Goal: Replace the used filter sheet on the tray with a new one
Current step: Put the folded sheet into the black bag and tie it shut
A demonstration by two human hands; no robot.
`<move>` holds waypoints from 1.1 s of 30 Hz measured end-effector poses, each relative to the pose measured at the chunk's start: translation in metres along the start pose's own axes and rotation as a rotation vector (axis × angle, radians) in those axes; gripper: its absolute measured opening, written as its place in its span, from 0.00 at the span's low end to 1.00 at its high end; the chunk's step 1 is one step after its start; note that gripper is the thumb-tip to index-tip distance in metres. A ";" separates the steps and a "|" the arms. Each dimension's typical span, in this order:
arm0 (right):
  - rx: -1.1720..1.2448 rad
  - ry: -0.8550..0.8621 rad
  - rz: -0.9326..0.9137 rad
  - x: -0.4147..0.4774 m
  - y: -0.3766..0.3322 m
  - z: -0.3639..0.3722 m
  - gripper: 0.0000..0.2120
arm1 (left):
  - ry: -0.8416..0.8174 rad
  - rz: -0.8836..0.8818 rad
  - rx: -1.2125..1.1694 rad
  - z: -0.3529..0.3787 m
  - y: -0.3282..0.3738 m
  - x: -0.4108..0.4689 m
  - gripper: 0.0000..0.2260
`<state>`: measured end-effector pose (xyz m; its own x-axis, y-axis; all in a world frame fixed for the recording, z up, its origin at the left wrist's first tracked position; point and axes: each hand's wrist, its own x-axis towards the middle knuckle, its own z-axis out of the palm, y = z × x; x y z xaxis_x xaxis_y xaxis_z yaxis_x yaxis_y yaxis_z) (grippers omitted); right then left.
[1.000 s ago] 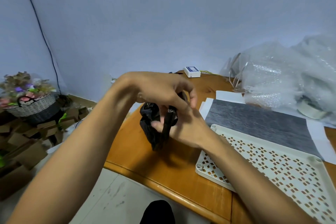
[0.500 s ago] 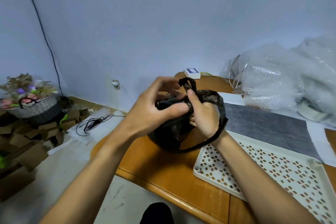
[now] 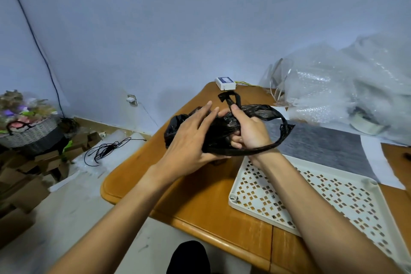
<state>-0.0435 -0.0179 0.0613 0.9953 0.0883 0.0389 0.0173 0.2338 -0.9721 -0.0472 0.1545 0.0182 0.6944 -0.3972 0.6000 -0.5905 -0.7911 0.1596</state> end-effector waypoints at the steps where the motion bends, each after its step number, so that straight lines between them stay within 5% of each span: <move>1: 0.039 0.017 0.031 0.000 -0.001 0.001 0.17 | 0.001 0.019 0.008 0.001 0.000 0.003 0.44; 7: -0.088 -0.019 -0.003 0.002 -0.001 -0.001 0.18 | -0.021 0.061 0.000 0.011 0.003 0.012 0.26; 12: 0.123 -0.112 -0.045 0.011 0.005 -0.015 0.06 | 0.029 -0.029 -0.059 0.011 0.003 0.011 0.08; 18: 0.183 0.008 0.036 0.019 0.025 -0.019 0.14 | 0.202 -0.541 -0.616 0.005 0.011 0.012 0.14; 24: 0.221 -0.133 -0.019 0.013 0.032 -0.010 0.16 | 0.314 -0.881 -1.115 -0.004 0.029 0.026 0.12; 29: 0.346 -0.123 0.038 0.012 0.029 -0.010 0.17 | 0.356 -0.929 -1.414 -0.013 0.035 0.032 0.09; 33: 0.349 -0.022 0.025 0.016 0.026 -0.009 0.17 | 0.355 -0.779 -1.242 -0.007 0.034 0.031 0.14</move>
<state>-0.0265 -0.0190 0.0344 0.9927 0.1181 0.0243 -0.0447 0.5478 -0.8354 -0.0490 0.1187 0.0475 0.9637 0.1975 0.1794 -0.2207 0.2120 0.9520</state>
